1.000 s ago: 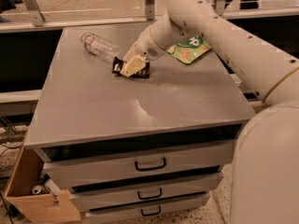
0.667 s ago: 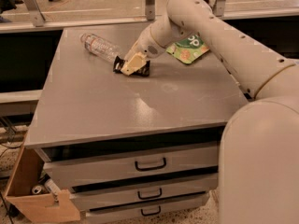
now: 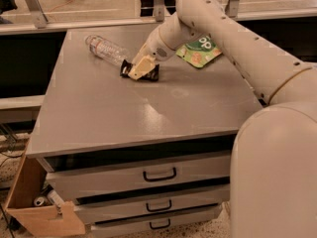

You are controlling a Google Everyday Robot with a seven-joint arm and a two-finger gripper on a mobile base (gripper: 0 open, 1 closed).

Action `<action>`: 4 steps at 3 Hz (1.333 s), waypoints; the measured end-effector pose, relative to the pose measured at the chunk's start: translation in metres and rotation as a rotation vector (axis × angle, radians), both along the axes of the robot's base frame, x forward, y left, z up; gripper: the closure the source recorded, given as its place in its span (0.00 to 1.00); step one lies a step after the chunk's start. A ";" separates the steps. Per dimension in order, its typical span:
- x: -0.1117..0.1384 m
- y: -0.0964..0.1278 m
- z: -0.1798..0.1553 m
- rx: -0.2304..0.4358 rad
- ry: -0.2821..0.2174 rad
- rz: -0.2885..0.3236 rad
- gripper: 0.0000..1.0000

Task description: Move rxbar chocolate near water bottle

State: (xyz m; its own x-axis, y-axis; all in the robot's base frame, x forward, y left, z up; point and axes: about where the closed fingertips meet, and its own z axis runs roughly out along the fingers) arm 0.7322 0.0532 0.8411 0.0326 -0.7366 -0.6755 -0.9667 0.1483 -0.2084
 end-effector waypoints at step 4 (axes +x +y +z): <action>0.012 0.001 0.011 0.009 -0.019 -0.002 0.00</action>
Offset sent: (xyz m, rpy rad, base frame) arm 0.0368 0.0072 0.0103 0.0225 -0.0172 -0.0101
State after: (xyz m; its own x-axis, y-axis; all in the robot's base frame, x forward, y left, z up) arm 0.7447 0.0542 0.8526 0.0439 -0.7304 -0.6816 -0.9624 0.1523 -0.2251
